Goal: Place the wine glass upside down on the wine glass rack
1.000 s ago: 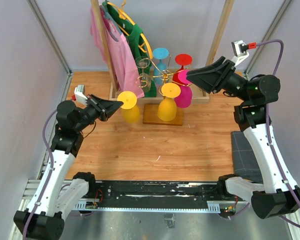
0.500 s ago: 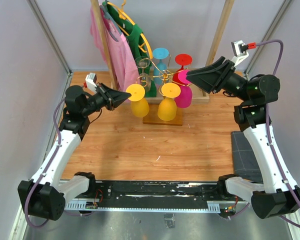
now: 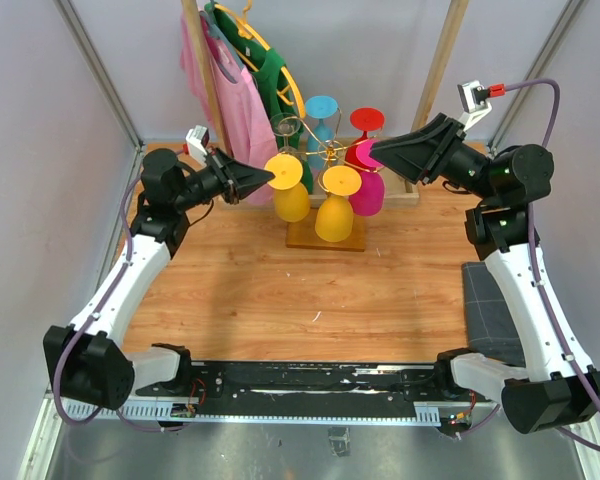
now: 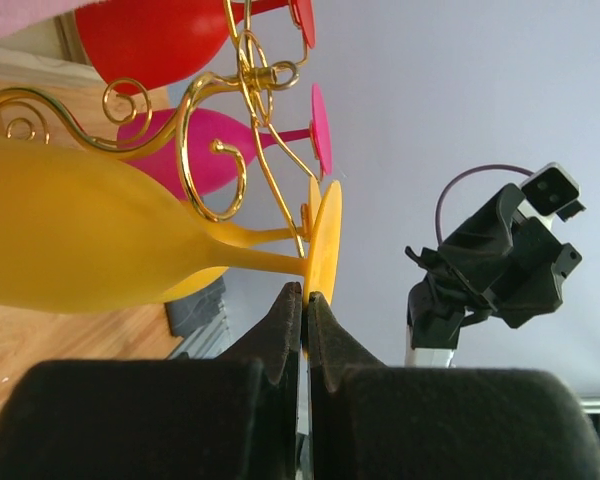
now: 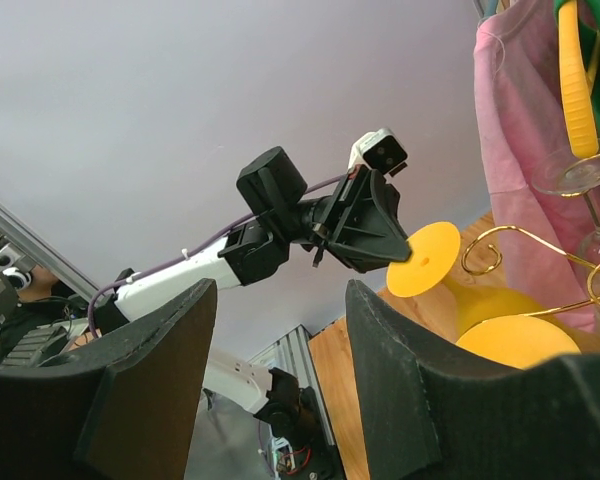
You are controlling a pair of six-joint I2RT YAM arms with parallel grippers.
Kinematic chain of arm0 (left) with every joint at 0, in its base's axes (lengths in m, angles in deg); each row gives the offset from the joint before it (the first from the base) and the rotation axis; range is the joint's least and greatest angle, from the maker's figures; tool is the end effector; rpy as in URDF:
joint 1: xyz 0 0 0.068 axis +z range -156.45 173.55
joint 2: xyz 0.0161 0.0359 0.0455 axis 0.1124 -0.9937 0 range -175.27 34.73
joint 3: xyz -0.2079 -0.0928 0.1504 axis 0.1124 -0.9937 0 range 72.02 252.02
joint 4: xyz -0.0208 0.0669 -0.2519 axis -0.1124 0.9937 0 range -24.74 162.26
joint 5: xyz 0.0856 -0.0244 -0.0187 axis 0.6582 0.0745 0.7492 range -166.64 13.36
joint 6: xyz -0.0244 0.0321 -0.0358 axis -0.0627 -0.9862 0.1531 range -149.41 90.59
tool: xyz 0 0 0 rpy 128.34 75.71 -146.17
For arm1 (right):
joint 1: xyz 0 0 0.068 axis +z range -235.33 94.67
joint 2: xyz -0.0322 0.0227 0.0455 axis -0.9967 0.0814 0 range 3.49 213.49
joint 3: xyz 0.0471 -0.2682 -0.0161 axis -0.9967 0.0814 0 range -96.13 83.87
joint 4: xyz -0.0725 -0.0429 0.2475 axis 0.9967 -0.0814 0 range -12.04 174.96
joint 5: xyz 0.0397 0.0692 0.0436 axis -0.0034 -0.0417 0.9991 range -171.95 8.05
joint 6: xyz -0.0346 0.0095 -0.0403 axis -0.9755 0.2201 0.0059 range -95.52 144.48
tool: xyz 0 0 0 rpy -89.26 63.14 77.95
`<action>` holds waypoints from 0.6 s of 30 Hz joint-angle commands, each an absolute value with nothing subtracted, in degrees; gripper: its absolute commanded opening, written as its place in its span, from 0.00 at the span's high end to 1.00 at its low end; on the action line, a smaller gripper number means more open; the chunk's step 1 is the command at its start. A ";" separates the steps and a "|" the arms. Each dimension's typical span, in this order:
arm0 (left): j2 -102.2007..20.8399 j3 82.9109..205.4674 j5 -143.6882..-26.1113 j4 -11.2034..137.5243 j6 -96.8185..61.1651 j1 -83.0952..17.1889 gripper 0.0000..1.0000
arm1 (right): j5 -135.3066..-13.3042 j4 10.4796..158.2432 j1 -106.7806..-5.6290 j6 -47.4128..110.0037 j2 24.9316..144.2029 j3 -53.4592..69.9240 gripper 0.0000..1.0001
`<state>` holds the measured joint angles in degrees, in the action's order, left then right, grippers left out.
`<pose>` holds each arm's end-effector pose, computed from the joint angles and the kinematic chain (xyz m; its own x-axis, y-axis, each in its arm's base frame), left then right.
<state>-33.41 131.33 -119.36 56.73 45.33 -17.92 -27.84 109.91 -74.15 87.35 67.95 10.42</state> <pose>0.2629 -0.0780 0.3797 -0.7837 -0.5642 -0.2599 0.2087 0.1550 -0.9656 0.2077 0.0705 0.5021 -0.4382 0.4452 -0.7809 -0.8400 0.1064 0.5320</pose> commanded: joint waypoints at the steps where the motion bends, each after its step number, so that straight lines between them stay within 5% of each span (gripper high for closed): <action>1: -35.92 135.11 -121.26 53.94 44.04 -18.79 1.00 | -28.31 110.45 -74.91 86.11 67.54 8.54 0.44; 18: -44.79 142.09 -122.18 51.77 43.49 -19.98 1.00 | -28.77 107.91 -74.92 84.71 66.71 8.28 0.45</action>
